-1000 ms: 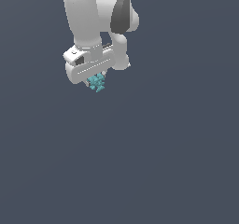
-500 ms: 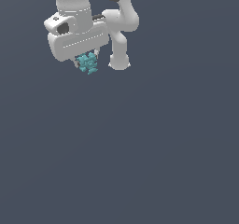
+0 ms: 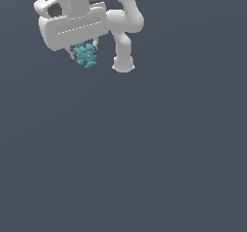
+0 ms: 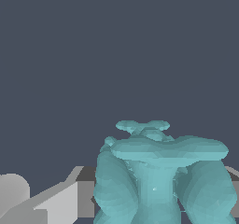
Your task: Pick up the object and move it to a goal position.
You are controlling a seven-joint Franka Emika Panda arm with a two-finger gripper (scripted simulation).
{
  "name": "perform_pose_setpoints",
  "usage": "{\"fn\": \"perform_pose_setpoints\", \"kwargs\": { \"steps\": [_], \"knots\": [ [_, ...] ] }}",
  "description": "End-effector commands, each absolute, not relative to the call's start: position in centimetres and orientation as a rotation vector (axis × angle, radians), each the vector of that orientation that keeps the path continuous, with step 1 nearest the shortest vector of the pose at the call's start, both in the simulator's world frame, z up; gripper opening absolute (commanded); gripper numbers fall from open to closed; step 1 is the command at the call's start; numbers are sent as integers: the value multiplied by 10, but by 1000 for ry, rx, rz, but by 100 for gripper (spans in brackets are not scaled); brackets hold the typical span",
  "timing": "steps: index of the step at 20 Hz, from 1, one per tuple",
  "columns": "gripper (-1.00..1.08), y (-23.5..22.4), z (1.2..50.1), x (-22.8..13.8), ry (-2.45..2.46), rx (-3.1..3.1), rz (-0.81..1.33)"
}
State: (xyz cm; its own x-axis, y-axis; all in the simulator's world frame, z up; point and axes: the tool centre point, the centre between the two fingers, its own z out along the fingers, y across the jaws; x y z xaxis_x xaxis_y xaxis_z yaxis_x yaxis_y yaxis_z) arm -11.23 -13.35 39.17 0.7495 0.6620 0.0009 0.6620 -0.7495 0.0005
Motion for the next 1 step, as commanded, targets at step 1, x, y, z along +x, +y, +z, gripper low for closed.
{"fn": "perform_pose_setpoints", "kwargs": {
  "steps": [1],
  "knots": [
    [-100, -134, 394, -112, 1112, 2938, 0]
  ]
}}
